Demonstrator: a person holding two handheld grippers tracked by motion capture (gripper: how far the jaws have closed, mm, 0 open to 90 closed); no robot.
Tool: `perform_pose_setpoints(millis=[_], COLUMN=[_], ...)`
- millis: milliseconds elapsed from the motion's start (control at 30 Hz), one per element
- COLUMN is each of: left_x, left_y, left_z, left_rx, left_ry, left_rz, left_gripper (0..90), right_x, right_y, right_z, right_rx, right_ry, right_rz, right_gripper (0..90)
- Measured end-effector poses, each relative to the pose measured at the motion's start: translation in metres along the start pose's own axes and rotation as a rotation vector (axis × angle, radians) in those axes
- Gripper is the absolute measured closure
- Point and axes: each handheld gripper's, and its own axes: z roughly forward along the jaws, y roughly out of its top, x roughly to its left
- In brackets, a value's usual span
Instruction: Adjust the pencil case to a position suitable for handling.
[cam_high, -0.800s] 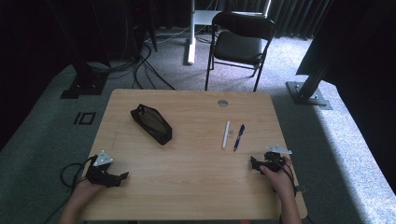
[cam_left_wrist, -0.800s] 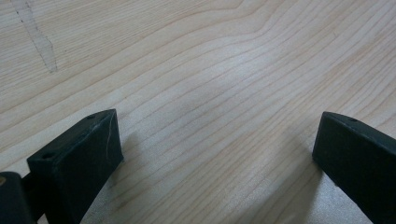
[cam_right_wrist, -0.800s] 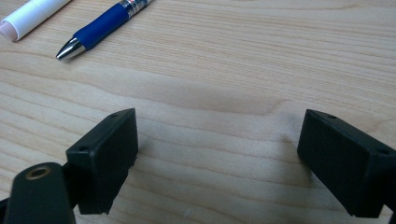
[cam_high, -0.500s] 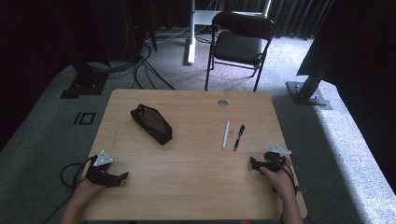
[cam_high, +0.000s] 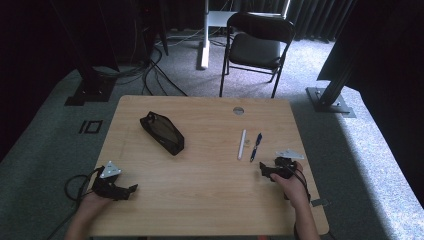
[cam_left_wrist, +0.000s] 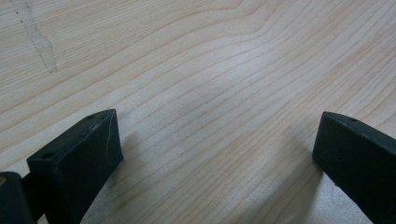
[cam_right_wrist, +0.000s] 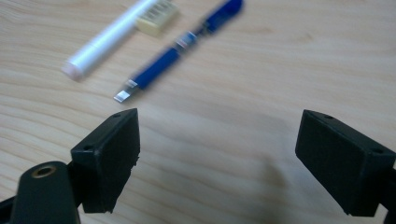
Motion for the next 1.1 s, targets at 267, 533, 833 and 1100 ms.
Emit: perform_pose_setpoints(millis=[267, 533, 833, 1100], left_x=[0.000, 0.000, 0.000, 0.000], left_y=[0.000, 0.000, 0.000, 0.000], left_z=[0.000, 0.000, 0.000, 0.000], left_rx=[0.000, 0.000, 0.000, 0.000], left_ry=[-0.001, 0.000, -0.001, -0.001], left_rz=[0.001, 0.001, 0.001, 0.001], left_gripper=[1.6, 1.6, 1.6, 1.6], right_x=[0.024, 0.049, 0.073, 0.103], right_y=[0.022, 0.040, 0.054, 0.065], right_z=[0.006, 0.012, 0.020, 0.034], right_rx=[-0.027, -0.054, -0.071, -0.071], right_ry=[0.050, 0.098, 0.158, 0.224], right_rz=[-0.050, -0.091, -0.139, -0.192], right_gripper=[13.4, 13.5, 13.6, 15.0])
